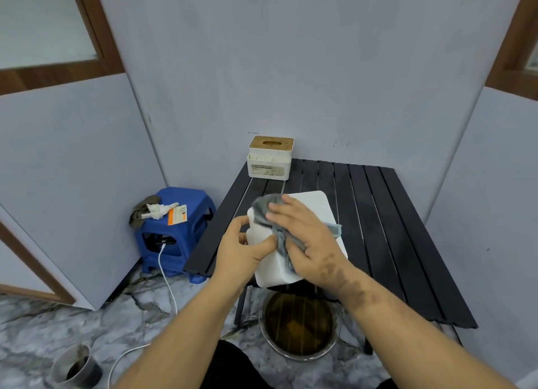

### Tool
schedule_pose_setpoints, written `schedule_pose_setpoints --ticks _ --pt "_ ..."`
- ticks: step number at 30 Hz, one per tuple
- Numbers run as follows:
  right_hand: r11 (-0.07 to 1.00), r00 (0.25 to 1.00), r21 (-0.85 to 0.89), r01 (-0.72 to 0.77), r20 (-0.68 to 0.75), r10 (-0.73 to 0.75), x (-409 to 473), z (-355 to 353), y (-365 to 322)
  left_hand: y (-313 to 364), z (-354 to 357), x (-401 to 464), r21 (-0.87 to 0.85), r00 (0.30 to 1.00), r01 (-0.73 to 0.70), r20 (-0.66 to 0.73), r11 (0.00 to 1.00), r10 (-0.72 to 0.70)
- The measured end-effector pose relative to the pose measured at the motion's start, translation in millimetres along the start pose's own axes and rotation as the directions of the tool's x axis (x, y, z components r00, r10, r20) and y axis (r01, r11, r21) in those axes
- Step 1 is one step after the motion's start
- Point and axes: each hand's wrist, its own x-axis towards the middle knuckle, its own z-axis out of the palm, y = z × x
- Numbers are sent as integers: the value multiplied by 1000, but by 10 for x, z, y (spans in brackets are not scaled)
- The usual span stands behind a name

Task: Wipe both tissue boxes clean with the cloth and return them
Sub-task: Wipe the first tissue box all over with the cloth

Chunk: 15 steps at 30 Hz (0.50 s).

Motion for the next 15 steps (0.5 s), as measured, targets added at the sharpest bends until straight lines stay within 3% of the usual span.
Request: schedule_pose_setpoints --ticks 2,4,6,7,9,11,13,15 --pt "998 999 -26 51 12 -51 -45 -78 141 -42 -37 5 -1 1000 16 -2 1000 -16" --pt "988 979 -68 -141 -159 128 -47 -192 388 -55 -51 25 -15 999 43 -14 999 -43" --pt "931 899 -66 -359 -291 326 -32 -222 406 -53 -37 44 -18 999 48 -18 999 -48" --pt "934 907 -71 -349 -276 318 -32 -172 317 -55 -32 47 -17 999 44 -18 999 -44" --pt "985 982 -46 -166 -94 161 -96 -43 87 -52 -29 32 -28 998 52 -23 998 -53" --pt "999 997 -1 -39 62 39 -170 -28 54 -68 -45 22 -34 997 70 -37 997 -71" --pt "995 995 -30 -92 -38 91 -146 -121 252 -62 -42 14 -27 997 75 -31 997 -76" --pt "955 933 -52 -292 -237 272 -87 -196 322 -21 -15 -3 -21 998 64 -18 998 -65"
